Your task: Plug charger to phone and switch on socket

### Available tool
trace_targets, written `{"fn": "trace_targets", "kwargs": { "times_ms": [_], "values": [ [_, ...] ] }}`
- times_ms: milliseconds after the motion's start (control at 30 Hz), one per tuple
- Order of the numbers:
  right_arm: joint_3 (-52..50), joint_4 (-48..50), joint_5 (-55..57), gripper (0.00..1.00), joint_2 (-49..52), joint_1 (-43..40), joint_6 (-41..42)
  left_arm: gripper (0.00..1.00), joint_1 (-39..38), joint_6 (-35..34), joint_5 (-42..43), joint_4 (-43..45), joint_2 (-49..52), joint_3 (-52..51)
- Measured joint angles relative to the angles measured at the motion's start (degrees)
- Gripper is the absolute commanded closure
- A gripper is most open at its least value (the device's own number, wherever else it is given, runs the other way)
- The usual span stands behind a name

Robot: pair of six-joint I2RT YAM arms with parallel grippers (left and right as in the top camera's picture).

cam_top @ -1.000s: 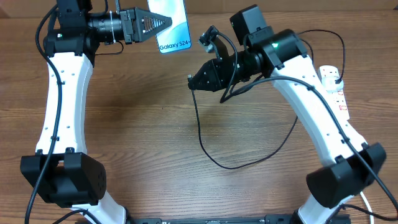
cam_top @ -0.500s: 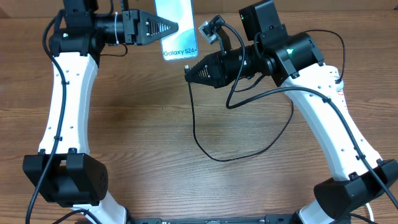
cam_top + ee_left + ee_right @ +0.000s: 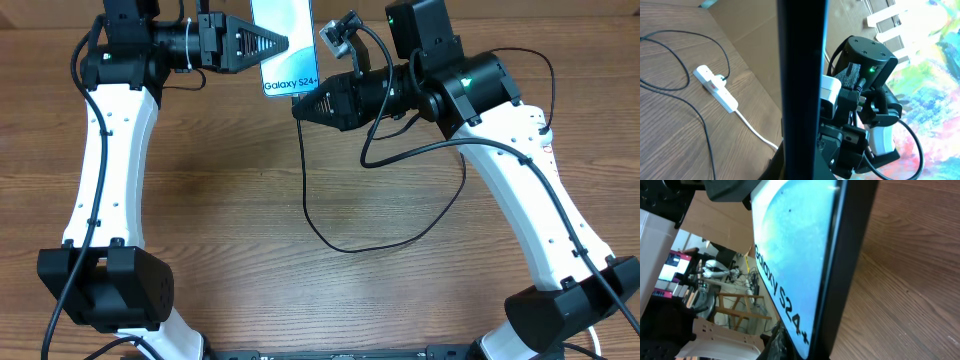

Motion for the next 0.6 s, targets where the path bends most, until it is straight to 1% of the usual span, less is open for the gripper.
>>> {"fn": "trace_targets", "kwargs": {
  "times_ms": [133, 267, 600],
  "values": [
    [0.0, 0.2, -0.7, 0.96, 0.0, 0.0, 0.7, 0.96, 0.0, -0.7, 0.6, 3.8, 0.0, 0.0],
    [0.0, 0.3, -1.9, 0.96, 0.0, -0.1, 1.0, 0.96, 0.0, -1.9, 0.6, 5.5, 0.0, 0.0],
    [0.0, 1.2, -3.6, 0.96, 0.0, -0.1, 1.0, 0.96, 0.0, -3.7, 0.6, 5.7, 0.0, 0.0]
  ]
}}
